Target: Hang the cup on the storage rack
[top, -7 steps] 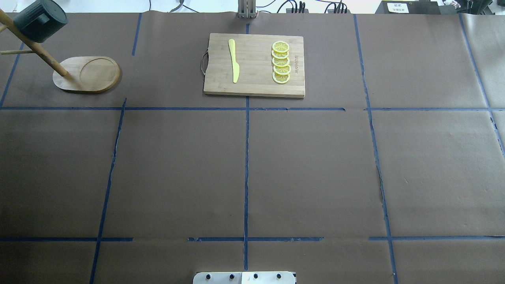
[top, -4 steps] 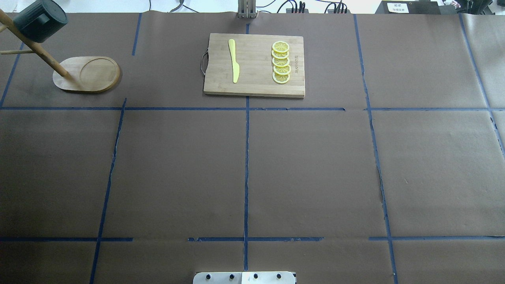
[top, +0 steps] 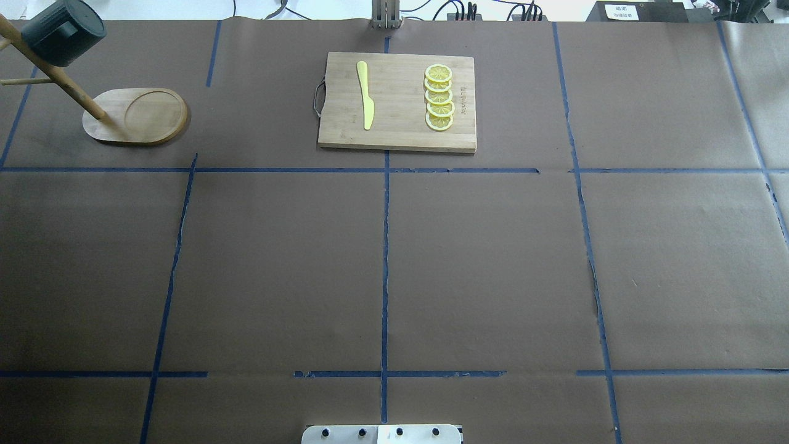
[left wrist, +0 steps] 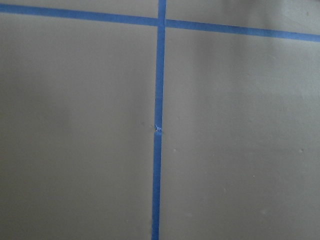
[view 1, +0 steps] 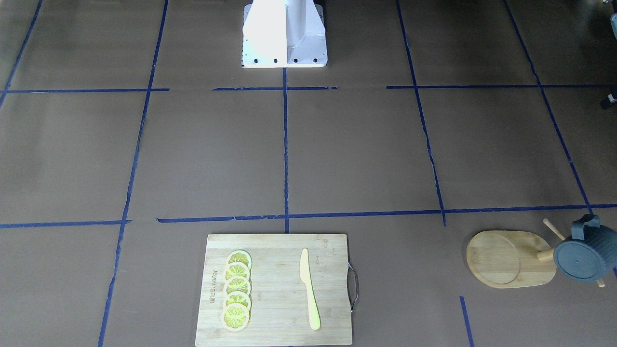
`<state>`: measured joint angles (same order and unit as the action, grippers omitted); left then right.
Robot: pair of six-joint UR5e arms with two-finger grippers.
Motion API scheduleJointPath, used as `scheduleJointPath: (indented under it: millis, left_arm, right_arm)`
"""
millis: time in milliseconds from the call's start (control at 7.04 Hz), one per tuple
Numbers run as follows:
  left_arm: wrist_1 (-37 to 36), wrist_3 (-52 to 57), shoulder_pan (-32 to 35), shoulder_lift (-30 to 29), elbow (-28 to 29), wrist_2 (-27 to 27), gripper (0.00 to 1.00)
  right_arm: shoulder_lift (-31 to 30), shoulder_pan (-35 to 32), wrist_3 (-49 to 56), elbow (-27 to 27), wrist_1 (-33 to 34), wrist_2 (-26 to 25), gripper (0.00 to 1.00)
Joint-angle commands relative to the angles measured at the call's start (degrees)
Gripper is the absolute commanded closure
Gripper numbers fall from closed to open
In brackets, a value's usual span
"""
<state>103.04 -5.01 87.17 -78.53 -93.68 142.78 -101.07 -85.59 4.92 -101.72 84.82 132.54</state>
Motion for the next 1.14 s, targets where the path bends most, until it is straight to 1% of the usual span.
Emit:
scheduleJointPath:
  millis: [0,142,284,426,568,710,994]
  left_arm:
    - [-6.2,6.6,1.3,-0.3,-1.8,-2.2,0.0]
    - [-10.4,7.1,1.7,-0.4,-4.7,-2.3,0.0]
    - [-12.0,7.2,2.0,-0.3,-5.8,-2.3,0.0]
    - [-12.0,7.4,2.6,-0.3,-6.0,-2.3,0.0]
    - [-12.0,7.3,4.8,-0.4,-6.1,-4.0,0.0]
    - [-11.5,7.4,5.0,-0.5,-6.5,-8.8,0.0]
    - [-11.8,7.4,5.0,-0.2,-7.7,-8.1,0.0]
  right_arm:
    - [-0.1,0.0,0.0,-0.1,0.0,0.0,0.0]
    - [-0.1,0.0,0.0,-0.1,0.0,0.0,0.0]
    - [-0.1,0.0,0.0,0.0,0.0,-0.1,0.0]
    - [-0.1,-0.5,-0.1,-0.1,0.0,0.1,0.0]
    - [-0.3,-1.9,-0.1,-0.2,0.3,-0.1,0.0]
    - [-0.3,-3.3,-0.2,-0.3,0.6,-0.3,0.0]
    - [-1.0,-3.6,-0.3,0.0,0.7,-0.5,0.01]
